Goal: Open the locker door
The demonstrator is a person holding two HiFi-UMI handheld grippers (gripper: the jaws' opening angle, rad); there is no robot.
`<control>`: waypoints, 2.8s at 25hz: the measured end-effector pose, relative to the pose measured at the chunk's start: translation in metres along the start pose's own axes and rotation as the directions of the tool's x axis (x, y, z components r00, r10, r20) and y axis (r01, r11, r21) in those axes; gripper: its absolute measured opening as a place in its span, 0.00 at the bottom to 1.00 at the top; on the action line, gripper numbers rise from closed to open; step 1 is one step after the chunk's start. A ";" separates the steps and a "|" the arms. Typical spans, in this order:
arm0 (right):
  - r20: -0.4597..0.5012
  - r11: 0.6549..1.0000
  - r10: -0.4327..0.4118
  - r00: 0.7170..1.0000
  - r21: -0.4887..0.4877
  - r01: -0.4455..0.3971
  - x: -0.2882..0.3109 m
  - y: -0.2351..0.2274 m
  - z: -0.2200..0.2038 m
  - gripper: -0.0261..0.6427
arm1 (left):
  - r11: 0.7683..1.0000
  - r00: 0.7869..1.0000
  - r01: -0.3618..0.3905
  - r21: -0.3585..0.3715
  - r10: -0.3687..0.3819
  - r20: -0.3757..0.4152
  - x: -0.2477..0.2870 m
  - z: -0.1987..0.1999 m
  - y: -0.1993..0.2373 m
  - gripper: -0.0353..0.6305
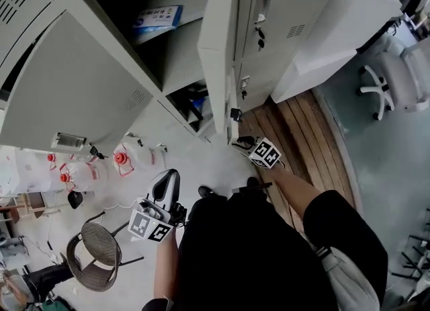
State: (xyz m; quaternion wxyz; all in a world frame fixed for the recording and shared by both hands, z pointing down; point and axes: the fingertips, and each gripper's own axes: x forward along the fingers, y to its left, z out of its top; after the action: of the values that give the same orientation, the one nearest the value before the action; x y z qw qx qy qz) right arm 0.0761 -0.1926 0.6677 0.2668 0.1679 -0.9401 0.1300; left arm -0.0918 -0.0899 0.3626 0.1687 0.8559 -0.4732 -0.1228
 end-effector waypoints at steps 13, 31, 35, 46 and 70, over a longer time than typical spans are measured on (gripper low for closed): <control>0.027 0.996 -0.045 0.999 0.081 0.043 0.152 0.027 0.087 0.08 | 0.989 0.990 -0.140 -0.044 0.141 0.028 -0.128 0.026 0.099 0.08; 0.512 0.912 0.396 0.762 -0.124 -0.391 -0.020 0.233 0.307 0.06 | 0.998 0.991 -0.065 -0.023 0.067 0.118 -0.132 0.038 0.077 0.08; 0.559 0.896 0.438 0.704 -0.204 -0.395 -0.079 0.274 0.329 0.06 | 0.998 0.995 -0.029 0.052 0.024 0.092 -0.137 0.044 0.026 0.08; 0.617 0.910 0.412 0.671 -0.239 -0.338 -0.202 0.339 0.277 0.06 | 0.994 0.997 0.070 0.083 -0.071 0.006 -0.156 0.000 -0.114 0.08; 0.580 0.930 0.368 0.726 -0.225 -0.291 -0.278 0.361 0.216 0.06 | 0.970 0.976 0.215 0.114 -0.209 -0.068 -0.155 -0.025 -0.206 0.08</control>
State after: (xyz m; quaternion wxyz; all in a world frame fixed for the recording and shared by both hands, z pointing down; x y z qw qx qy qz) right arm 0.0608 0.1317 0.2820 -0.0707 0.0149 -0.9957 0.0576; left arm -0.0052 0.1485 0.3097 0.1158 0.9132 -0.3808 -0.0877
